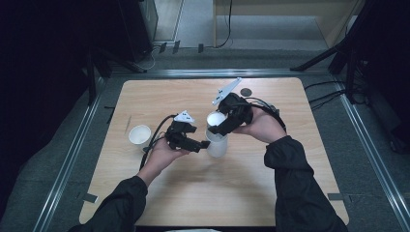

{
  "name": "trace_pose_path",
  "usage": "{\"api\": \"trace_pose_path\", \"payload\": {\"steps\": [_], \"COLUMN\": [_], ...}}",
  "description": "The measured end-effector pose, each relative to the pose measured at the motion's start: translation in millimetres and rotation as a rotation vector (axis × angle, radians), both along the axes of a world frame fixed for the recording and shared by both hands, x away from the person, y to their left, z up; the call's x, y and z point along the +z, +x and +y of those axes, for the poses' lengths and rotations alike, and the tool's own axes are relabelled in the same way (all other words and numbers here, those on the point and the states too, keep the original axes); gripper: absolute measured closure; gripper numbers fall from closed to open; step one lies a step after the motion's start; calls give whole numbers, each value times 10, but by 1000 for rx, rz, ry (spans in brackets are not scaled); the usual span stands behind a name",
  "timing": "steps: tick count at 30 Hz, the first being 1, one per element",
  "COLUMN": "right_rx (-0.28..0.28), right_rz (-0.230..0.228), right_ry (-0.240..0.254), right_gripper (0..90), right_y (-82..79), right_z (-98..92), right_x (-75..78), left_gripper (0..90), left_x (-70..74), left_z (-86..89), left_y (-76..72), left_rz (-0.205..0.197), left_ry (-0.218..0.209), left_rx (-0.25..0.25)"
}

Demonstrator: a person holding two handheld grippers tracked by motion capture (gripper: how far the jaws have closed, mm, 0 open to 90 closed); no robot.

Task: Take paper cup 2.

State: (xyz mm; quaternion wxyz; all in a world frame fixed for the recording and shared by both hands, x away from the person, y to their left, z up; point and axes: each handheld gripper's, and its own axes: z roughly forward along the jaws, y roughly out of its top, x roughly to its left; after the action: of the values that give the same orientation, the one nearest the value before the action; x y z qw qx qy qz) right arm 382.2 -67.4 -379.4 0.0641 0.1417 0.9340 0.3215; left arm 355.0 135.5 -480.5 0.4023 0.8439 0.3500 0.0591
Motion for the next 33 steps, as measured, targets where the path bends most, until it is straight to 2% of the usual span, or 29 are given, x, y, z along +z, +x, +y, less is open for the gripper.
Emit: {"api": "trace_pose_path", "payload": {"steps": [3, 8, 11, 15, 26, 30, 33], "right_rx": [-3, -19, -12, -11, -19, -23, -27], "right_rz": [-16, 0, -6, -10, -5, -3, 14], "right_ry": [-31, -26, -23, -14, -21, -15, -32], "right_gripper": [335, 346, 350, 355, 352, 341, 337], "right_y": [2, 2, -4, -3, 5, 14, 20], "right_z": [25, 20, 15, 6, 3, 4, 11], "right_x": [-35, -17, -2, 15, 21, 8, -25], "left_gripper": [146, 145, 145, 145, 145, 146, 145], "left_x": [-1, -2, 2, -1, -6, -9, -10], "left_z": [-4, -4, -9, -6, -17, -11, -21], "left_y": [-3, -2, -10, -4, -5, 4, 0], "left_rz": [-2, -6, -17, -10, -15, -4, -9], "left_ry": [3, 6, 13, 9, 16, 10, 13], "left_rx": [0, -3, -3, -3, -1, 0, 0]}}
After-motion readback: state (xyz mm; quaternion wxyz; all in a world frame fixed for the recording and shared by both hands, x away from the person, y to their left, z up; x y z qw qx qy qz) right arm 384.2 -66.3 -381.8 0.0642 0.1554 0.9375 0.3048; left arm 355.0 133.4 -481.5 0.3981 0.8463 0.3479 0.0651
